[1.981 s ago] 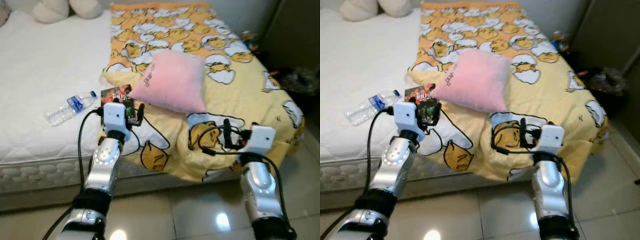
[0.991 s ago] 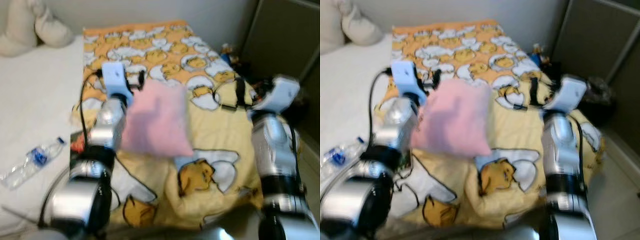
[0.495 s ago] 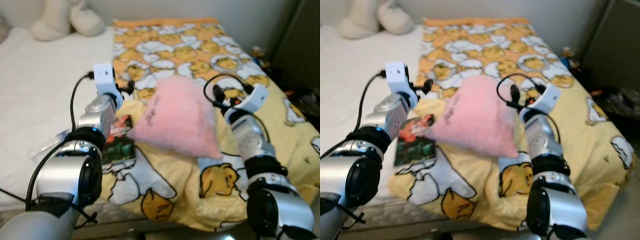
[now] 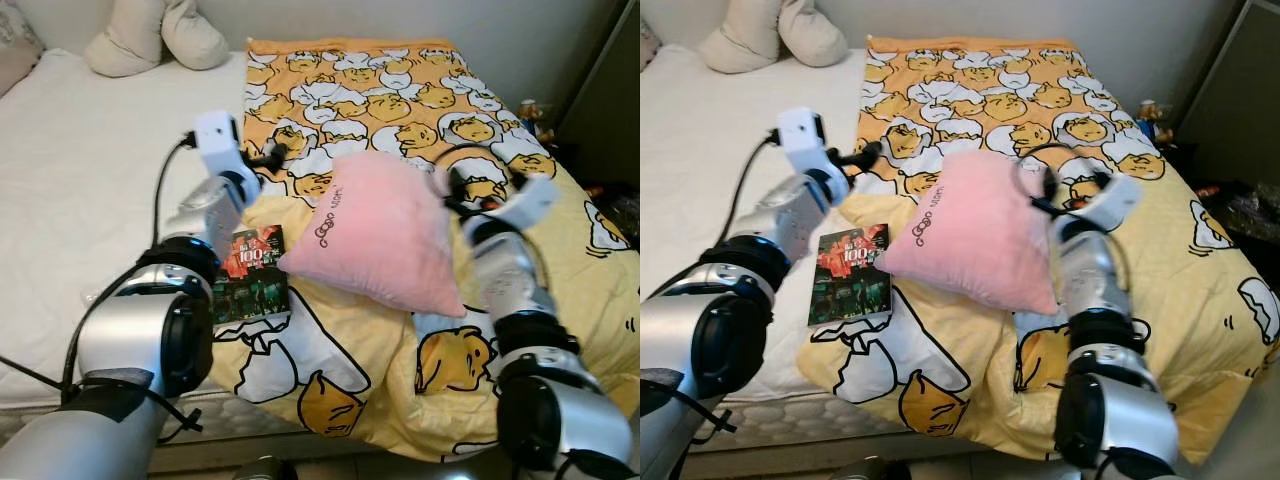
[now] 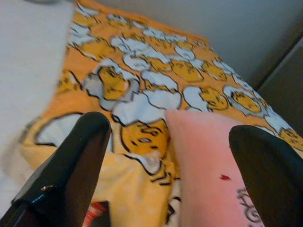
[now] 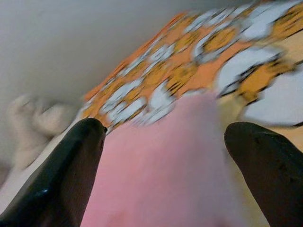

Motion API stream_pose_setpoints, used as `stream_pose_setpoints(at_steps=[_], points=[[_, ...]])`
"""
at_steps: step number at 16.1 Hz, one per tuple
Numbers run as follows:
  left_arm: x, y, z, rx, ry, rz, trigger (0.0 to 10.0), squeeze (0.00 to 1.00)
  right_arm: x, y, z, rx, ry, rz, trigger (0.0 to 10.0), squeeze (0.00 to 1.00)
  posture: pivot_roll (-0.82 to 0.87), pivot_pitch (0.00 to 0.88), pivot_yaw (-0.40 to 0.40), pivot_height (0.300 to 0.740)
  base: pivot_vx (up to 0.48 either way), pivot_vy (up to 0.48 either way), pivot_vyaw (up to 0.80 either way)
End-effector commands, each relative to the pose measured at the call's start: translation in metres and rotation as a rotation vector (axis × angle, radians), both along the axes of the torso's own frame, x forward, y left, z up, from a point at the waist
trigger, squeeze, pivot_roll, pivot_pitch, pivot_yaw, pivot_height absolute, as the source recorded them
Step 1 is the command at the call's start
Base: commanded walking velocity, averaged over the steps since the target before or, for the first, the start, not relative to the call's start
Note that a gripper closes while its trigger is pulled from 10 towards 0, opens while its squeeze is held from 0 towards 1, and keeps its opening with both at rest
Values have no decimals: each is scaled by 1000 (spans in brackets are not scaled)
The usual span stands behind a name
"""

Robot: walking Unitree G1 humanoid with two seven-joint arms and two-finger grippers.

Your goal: Clean up the room

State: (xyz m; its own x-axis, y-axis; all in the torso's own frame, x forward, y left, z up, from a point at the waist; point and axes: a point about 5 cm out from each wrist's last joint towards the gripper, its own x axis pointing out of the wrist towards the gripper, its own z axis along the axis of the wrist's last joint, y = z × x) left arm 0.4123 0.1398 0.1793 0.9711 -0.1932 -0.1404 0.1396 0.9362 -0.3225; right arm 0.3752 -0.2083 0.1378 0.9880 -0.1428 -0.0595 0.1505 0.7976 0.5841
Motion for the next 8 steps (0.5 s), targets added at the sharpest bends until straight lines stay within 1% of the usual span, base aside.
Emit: stream_pose_setpoints(at_steps=[1,2,3,4,5,6,8], points=[[-1,-12,-6,15,40,-42,10000,1000,-3,-11,-5,-44,33,-65,10000,1000,-102,28,54,740,0,0,0],[-4,-16,-13,48,63,-55,10000,1000,-6,-13,-12,-91,70,-72,10000,1000,-108,34,58,740,0,0,0],[-6,-18,-21,80,89,-54,10000,1000,-8,-11,-20,-98,107,-41,10000,949,-122,53,66,740,0,0,0],[-8,-19,-26,83,108,-47,10000,557,-10,-8,-26,-77,122,-8,10000,0,-132,66,71,740,0,0,0],[-9,-19,-29,81,122,-37,10000,0,-11,-7,-29,-64,133,6,10000,0,-134,70,72,740,0,0,0],[-10,-22,-33,51,141,-32,10000,0,-13,-5,-34,-14,140,24,10000,0,-140,94,78,740,0,0,0],[-13,-37,-36,-62,169,-66,10000,0,-15,-2,-41,62,157,10,10000,0,-147,115,85,740,0,0,0]])
